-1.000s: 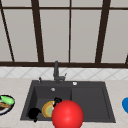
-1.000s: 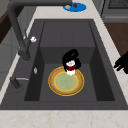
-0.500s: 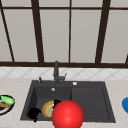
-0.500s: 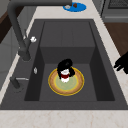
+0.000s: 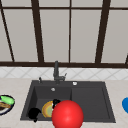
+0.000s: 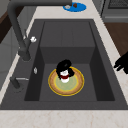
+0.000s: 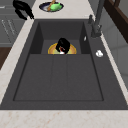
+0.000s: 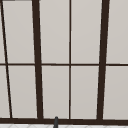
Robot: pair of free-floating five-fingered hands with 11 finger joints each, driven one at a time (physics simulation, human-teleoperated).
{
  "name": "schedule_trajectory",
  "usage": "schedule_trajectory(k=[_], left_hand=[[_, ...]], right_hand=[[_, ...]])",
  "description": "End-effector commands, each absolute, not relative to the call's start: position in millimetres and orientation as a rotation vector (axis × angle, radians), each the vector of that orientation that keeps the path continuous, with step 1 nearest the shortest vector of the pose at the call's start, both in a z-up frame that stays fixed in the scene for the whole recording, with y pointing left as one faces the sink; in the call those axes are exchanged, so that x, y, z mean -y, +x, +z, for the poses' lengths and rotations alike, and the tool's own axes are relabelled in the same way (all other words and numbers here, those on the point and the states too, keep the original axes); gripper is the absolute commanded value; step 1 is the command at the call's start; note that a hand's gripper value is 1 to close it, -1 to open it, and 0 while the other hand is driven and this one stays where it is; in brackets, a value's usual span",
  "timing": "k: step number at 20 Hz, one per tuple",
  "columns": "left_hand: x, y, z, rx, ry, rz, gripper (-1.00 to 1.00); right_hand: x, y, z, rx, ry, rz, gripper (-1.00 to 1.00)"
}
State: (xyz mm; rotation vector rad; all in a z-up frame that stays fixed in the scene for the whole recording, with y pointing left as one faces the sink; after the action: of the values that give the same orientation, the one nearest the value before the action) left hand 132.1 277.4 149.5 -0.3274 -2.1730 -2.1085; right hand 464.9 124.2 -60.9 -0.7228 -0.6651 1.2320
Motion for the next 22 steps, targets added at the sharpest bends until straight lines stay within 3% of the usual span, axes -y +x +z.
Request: schedule_trajectory(k=[1,22], left_hand=[[-277,132,149,2.173,-0.327,-2.108,0.00],[-277,132,149,2.173,-0.327,-2.108,0.00]], right_hand=[[-124,459,-69,0.660,-0.720,1.236,-1.00],[-72,461,6,0.668,-0.677,1.244,-1.00]])
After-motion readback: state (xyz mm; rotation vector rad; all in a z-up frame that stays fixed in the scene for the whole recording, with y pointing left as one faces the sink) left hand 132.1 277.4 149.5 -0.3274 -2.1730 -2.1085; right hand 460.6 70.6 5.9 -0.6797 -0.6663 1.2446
